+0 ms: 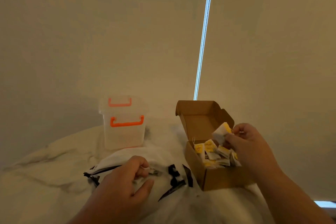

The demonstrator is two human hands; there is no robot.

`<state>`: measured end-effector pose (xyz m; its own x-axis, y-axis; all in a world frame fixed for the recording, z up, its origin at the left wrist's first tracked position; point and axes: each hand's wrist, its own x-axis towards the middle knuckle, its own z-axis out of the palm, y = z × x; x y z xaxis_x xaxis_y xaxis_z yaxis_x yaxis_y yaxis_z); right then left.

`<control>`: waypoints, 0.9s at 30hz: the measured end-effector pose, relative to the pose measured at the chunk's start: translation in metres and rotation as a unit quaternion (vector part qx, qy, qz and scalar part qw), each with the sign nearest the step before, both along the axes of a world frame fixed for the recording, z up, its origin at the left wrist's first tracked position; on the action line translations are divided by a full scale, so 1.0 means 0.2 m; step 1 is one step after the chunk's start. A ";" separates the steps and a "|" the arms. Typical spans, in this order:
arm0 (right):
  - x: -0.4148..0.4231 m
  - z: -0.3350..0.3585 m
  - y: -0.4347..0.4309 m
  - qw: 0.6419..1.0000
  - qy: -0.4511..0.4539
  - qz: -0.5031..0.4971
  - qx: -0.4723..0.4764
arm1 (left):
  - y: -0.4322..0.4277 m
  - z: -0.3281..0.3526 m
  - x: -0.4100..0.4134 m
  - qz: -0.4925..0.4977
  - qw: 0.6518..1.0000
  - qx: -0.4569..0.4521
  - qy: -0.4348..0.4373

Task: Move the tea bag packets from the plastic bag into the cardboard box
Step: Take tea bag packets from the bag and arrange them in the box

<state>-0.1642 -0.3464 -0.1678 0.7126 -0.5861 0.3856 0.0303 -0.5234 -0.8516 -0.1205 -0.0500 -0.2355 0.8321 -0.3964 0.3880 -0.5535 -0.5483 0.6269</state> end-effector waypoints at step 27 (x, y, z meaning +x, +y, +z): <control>-0.11 -0.08 0.67 0.797 0.132 0.338 -0.483 | -0.01 0.12 -0.05 0.160 0.949 0.254 -0.095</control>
